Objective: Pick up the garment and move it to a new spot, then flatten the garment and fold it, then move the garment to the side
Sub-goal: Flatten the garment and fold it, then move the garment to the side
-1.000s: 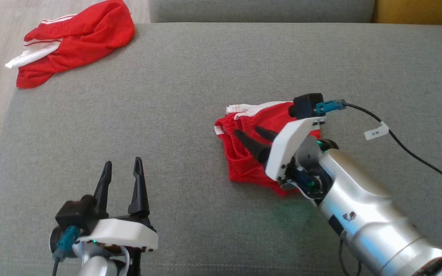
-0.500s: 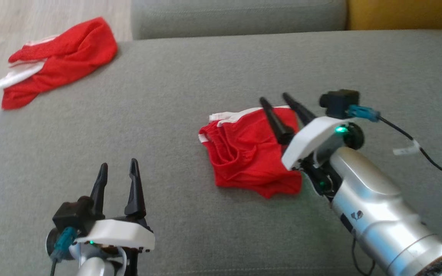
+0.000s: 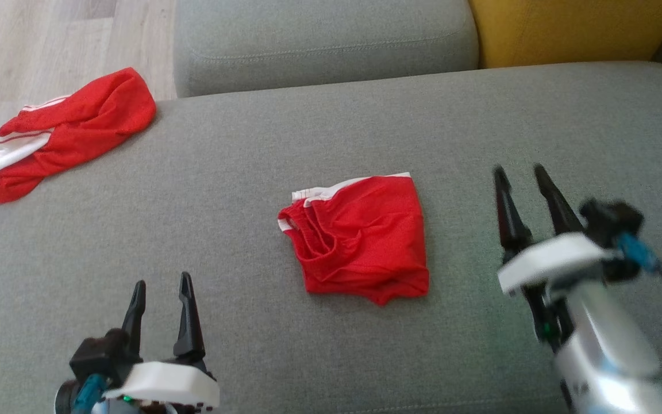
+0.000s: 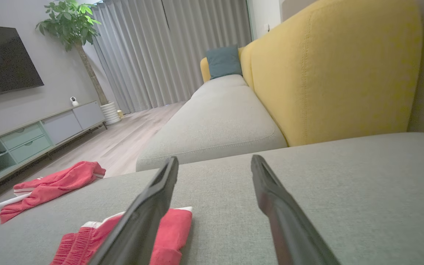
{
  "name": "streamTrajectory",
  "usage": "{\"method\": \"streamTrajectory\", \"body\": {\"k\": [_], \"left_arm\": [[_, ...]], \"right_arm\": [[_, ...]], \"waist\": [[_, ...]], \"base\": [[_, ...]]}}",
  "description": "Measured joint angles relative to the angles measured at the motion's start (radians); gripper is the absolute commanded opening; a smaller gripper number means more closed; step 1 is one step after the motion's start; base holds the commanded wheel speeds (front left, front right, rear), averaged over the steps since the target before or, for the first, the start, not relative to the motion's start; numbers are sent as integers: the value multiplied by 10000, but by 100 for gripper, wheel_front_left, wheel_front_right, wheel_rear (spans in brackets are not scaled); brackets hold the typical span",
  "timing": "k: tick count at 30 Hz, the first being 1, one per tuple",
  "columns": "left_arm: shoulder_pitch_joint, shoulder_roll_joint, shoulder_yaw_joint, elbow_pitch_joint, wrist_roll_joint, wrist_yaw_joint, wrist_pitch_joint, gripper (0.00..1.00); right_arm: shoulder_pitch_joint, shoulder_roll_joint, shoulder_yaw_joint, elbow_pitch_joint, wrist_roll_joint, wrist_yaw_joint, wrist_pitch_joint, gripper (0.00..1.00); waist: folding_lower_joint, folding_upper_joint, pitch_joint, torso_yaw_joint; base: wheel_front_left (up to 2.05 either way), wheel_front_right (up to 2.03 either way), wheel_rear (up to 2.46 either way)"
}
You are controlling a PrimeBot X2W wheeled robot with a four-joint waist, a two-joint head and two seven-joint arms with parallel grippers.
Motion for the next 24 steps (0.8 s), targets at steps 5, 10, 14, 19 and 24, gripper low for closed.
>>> {"method": "streamTrajectory", "body": {"k": [5, 10, 14, 19, 24], "left_arm": [[278, -15, 38, -142, 105, -6, 0, 100], [562, -17, 94, -222, 161, -13, 0, 100], [700, -23, 100, -230, 167, -90, 0, 100], [696, -25, 105, -217, 249, -98, 0, 100], [694, -25, 105, -196, 249, -98, 0, 100]], "right_arm": [[1871, 523, -1271, -1747, -1641, 0, 0, 100], [2906, 652, -1471, -2801, -2169, 0, 0, 100], [3395, 709, -1402, -3258, -1973, 0, 0, 100], [3556, 713, -1344, -3365, -1906, 0, 0, 100], [3554, 713, -1292, -3377, -1906, 0, 2, 100]], "waist": [[0, 0, -92, -37], [0, 0, -145, -45], [0, 0, -168, -28], [0, 0, -172, -12], [0, 0, -177, -3]], "base": [[0, 0, 0], [0, 0, 0], [0, 0, 0], [0, 0, 0], [0, 0, 0]]}}
